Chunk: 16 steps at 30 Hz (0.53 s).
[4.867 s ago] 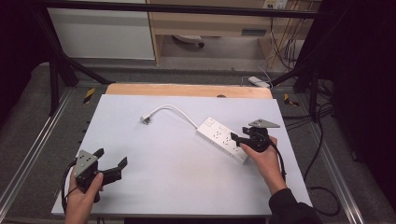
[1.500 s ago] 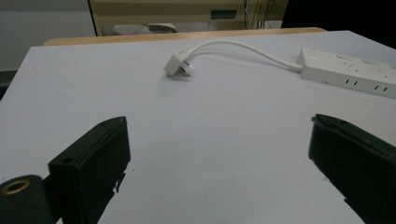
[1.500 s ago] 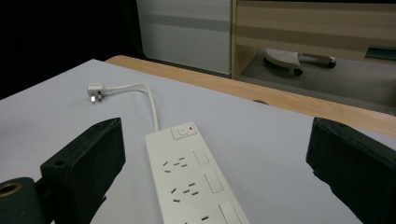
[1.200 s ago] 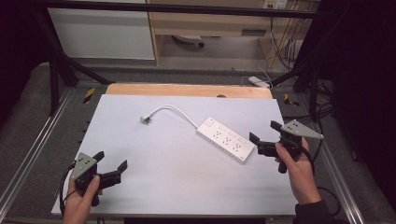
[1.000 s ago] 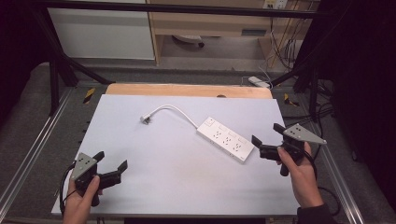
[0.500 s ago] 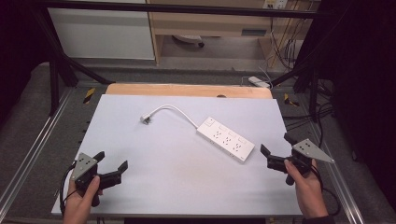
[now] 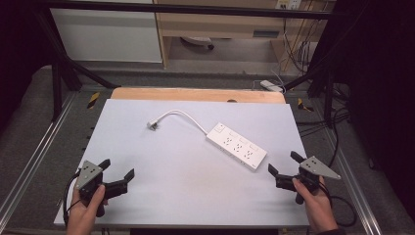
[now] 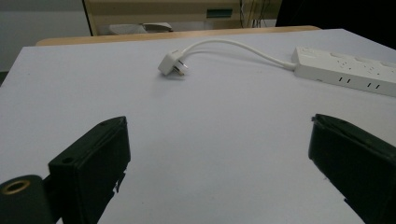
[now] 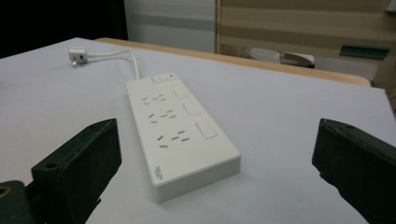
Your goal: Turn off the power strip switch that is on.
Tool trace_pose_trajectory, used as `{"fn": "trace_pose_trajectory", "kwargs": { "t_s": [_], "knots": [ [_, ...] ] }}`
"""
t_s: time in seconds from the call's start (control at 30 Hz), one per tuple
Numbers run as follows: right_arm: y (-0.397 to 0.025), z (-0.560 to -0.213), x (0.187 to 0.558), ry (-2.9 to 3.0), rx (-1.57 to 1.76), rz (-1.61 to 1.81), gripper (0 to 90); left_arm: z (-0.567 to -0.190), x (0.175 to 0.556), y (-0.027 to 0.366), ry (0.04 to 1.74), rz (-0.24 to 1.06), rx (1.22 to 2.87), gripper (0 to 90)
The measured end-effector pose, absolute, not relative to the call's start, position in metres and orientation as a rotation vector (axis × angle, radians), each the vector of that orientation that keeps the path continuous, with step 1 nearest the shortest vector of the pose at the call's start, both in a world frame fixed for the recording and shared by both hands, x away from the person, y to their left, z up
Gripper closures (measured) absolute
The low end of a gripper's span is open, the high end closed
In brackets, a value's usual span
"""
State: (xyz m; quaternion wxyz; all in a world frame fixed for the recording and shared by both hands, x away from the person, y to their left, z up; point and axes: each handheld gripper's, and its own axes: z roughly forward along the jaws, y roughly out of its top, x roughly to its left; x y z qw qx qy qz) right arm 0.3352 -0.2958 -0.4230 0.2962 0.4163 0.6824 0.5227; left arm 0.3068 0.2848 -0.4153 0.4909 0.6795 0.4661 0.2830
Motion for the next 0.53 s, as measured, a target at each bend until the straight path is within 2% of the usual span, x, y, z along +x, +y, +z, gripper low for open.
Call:
{"fn": "trace_pose_trajectory", "kwargs": {
  "t_s": [0.2,0.53],
  "knots": [
    [-0.287,-0.441,0.339,1.891,1.114,1.397,2.3,-0.415,0.307,0.284,1.130,0.686,1.657,5.4],
    [-0.268,-0.452,0.349,2.009,1.086,1.359,2.5,-0.416,0.307,0.283,1.125,0.681,1.671,5.4]
  ]
}}
